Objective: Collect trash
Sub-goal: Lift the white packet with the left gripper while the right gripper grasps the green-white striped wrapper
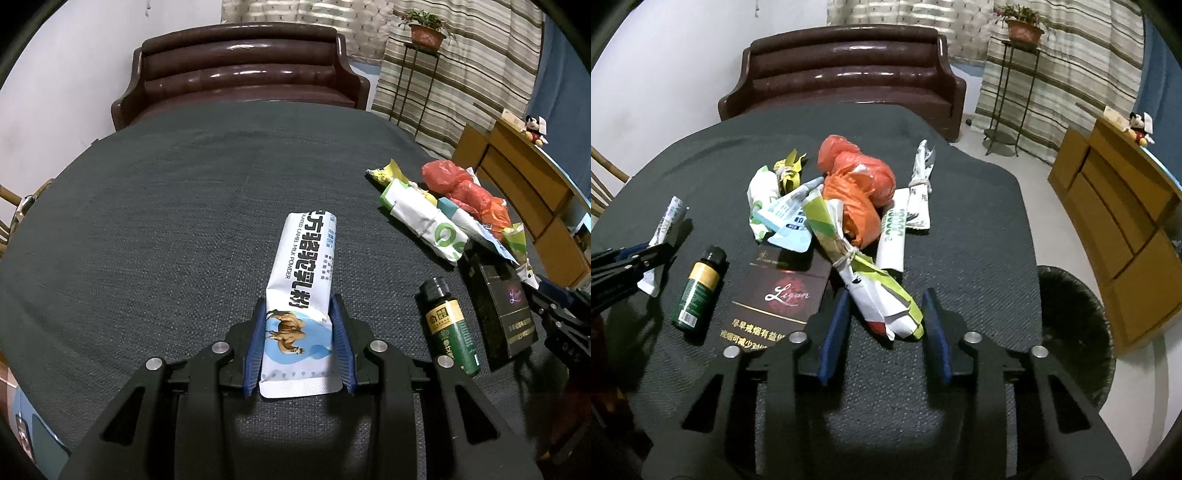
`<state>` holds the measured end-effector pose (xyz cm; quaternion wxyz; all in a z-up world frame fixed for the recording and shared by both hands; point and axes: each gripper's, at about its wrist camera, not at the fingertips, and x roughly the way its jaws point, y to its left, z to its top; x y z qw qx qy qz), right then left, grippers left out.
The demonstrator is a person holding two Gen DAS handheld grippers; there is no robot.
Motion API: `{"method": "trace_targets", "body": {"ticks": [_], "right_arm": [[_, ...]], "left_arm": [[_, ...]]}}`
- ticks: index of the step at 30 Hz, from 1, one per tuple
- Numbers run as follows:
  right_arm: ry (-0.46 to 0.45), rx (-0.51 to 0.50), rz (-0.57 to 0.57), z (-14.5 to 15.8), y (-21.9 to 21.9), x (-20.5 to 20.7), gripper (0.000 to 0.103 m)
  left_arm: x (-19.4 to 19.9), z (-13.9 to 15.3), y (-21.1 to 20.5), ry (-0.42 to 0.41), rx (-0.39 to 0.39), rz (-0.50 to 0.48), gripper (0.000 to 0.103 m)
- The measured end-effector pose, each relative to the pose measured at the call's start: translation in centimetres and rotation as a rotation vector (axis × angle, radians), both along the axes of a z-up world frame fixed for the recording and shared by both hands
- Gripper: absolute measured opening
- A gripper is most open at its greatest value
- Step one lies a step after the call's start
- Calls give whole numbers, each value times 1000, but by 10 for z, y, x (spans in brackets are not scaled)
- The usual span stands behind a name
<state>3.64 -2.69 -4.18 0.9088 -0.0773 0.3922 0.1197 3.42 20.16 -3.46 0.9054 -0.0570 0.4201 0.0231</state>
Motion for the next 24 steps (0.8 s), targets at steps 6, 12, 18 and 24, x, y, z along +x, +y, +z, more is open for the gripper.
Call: {"method": "trace_targets", "body": {"ticks": [6, 12, 18, 24], "right_arm": [[-6, 21, -3, -1, -2, -11, 30], [-13, 50, -18, 1, -9, -22, 29], [-40, 78, -53, 11, -24, -32, 29], [-68, 87, -103, 19, -50, -36, 29]], "left_arm": [[-1, 0, 0, -1, 1, 2, 35], [-5, 3, -6, -6, 1, -6, 35], [-10, 15, -18, -46, -6, -19, 35], [-12, 30, -45, -91, -16, -78, 35]]}}
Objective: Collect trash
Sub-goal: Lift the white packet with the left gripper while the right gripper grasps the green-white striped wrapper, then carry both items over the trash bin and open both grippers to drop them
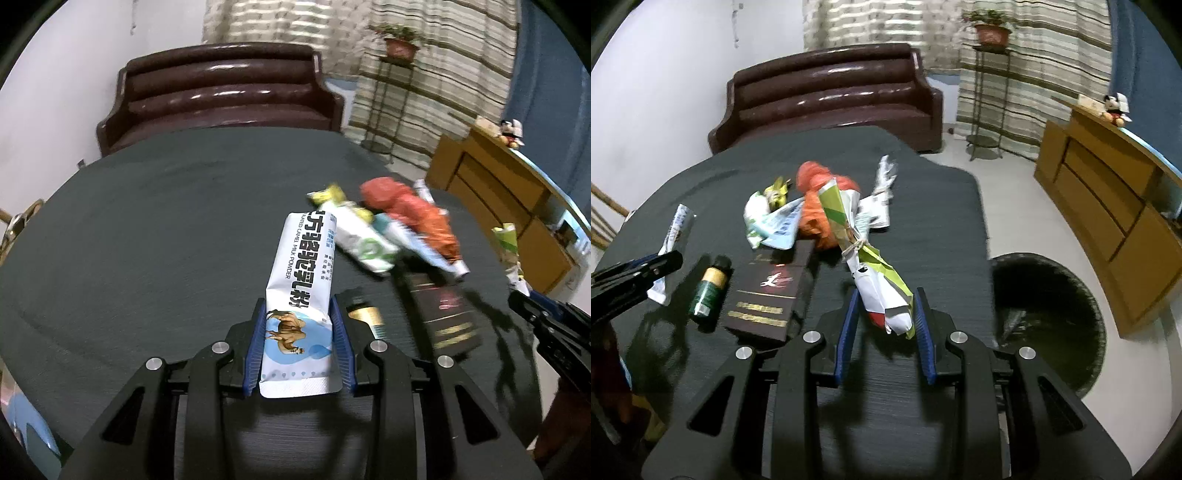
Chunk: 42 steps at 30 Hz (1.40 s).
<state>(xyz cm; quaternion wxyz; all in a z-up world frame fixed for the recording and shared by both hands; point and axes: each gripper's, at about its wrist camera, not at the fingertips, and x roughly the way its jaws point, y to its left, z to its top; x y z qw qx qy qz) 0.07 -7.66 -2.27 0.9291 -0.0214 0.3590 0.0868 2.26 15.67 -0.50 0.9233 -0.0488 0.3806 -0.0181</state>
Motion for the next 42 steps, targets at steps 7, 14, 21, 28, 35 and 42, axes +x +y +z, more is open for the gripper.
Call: {"method": "trace_targets", "body": {"ticks": [7, 14, 21, 28, 35, 42], "right_arm": [[-22, -6, -96, 6, -42, -2, 29], [-39, -17, -209, 9, -91, 3, 29], [-28, -2, -303, 2, -135, 7, 29], [-29, 21, -354, -2, -162, 6, 29], [-35, 25, -383, -6, -177, 10, 29], [-25, 42, -403, -9, -191, 22, 29]], "left_arm": [[1, 11, -55, -35, -11, -113, 35], [13, 19, -119, -59, -5, -234, 35], [24, 20, -172, -79, 14, -310, 35], [36, 12, -212, -73, 32, -345, 35], [44, 4, -237, -59, 57, -361, 35], [50, -2, -255, -49, 83, -384, 35]]}}
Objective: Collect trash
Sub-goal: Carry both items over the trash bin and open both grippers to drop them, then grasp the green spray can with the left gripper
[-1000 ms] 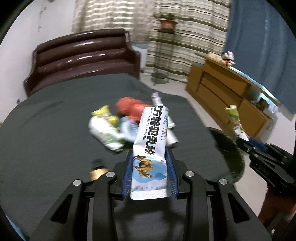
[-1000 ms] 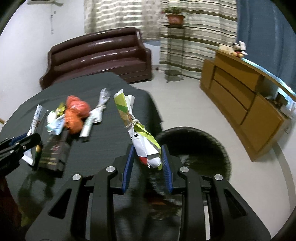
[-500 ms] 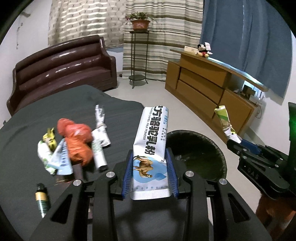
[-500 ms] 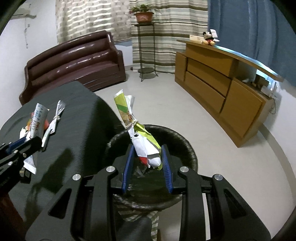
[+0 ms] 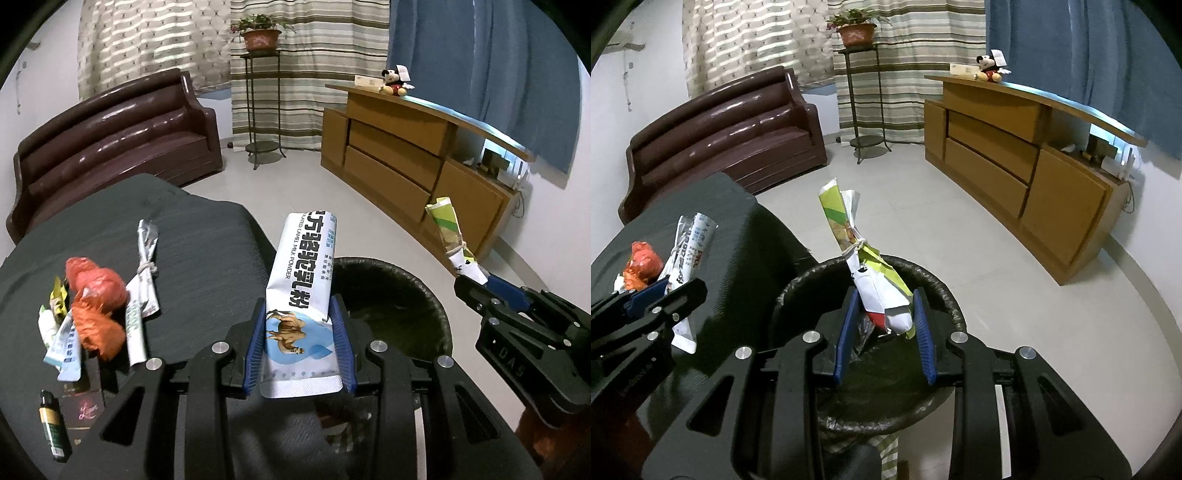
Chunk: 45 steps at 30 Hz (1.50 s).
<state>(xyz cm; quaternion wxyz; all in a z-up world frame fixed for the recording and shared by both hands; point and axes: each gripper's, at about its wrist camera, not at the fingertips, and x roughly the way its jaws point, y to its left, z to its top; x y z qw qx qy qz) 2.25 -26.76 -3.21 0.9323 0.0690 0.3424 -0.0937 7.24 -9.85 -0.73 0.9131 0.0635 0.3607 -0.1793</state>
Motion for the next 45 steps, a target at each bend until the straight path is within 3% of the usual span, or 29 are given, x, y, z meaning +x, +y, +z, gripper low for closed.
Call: {"method": "trace_targets", "body": {"ticks": [5, 9, 15, 18, 28, 38, 45], "right_arm": [[9, 3, -6, -6, -2, 8, 31], [20, 21, -10, -9, -4, 14, 38], [12, 12, -13, -8, -3, 13, 40], [6, 14, -14, -6, -3, 12, 45], [5, 19, 45, -2, 22, 7, 46], [2, -3, 139, 4, 74, 0, 53], [9, -16, 203, 5, 113, -6, 54]], "left_arm": [[7, -5, -7, 7, 24, 1, 36], [11, -10, -6, 23, 32, 16, 57], [11, -9, 2, 28, 26, 33, 57], [10, -5, 6, 25, 20, 41, 57], [-8, 9, 36, -11, 34, 70, 57], [-27, 19, 101, -35, 64, 179, 60], [-39, 10, 159, -19, 73, 283, 60]]}}
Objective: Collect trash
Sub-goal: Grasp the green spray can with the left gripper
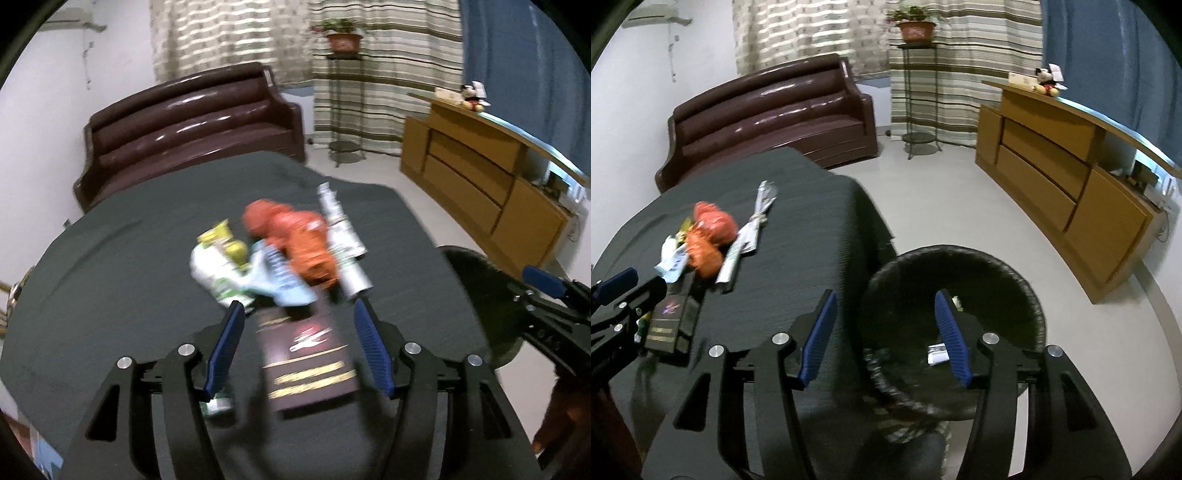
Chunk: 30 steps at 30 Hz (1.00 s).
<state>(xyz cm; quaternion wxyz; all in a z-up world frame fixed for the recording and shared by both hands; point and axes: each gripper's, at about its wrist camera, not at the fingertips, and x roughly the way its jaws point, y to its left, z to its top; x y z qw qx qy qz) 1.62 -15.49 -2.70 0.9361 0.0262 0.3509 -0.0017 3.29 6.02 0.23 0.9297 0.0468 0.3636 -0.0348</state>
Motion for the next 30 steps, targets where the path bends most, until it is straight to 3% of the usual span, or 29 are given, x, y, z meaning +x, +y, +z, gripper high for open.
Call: {"method": "trace_targets", "body": {"ticks": [10, 20, 25, 27, 30], "right_arm": [[20, -4, 77, -4, 47, -8, 54], [31, 0, 113, -4, 72, -9, 54], [39, -2, 121, -5, 77, -8, 54], [42, -2, 122, -7, 79, -7, 54], [42, -4, 130, -6, 83, -7, 54]], "left_arm": [[-10, -22, 51, 64, -25, 95, 60], [-5, -37, 66, 127, -69, 102, 59], [-5, -38, 72, 135, -75, 98, 48], [-9, -40, 72, 127, -72, 94, 35], [-9, -41, 75, 119, -75, 86, 24]]}}
